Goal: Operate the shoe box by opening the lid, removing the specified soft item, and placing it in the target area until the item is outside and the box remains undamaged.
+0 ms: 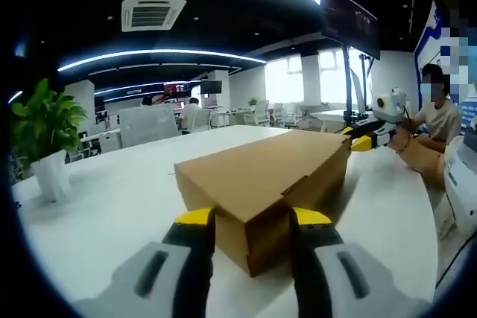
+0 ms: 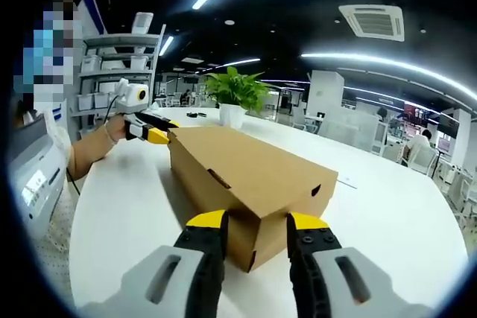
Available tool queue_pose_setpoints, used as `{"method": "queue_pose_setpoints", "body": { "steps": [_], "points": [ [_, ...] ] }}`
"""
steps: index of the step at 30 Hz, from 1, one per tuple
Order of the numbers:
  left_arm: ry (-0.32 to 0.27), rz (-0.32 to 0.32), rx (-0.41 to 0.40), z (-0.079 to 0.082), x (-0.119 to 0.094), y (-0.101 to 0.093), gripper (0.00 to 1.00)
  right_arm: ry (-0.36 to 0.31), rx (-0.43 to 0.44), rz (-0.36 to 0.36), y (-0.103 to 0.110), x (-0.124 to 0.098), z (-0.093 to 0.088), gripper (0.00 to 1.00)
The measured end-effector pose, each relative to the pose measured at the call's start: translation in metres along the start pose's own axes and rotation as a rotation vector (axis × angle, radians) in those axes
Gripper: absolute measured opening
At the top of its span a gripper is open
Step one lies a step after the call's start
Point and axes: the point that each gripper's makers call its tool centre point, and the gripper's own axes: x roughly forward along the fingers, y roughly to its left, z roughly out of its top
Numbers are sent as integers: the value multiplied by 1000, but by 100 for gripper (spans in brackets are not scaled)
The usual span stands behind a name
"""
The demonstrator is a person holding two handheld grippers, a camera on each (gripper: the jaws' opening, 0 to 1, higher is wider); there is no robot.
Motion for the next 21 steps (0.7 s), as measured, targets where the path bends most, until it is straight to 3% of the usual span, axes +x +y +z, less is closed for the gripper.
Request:
{"method": "queue_pose_setpoints", "body": {
  "steps": [9,10,11,14,15,21],
  "points": [
    [-6,8,-7,1,-1,2,39,-5,5,-6,0,0,0,31],
    [-16,8,-13,3,-2,2,39,-13,11,-5,0,0,1,31],
    [-28,9,-22,6,-4,2,39,-62,44,-2,0,-2,10,31],
    [-133,2,-82,24,-9,2,39,-146,98,5,-4,-9,24,31],
    [-140,3,-84,25,-10,2,39,-149,101,5,-5,-10,24,31],
    [-114,17,-56,20,-6,2,39,-131,75,-5,-6,-6,19,31]
  ]
}}
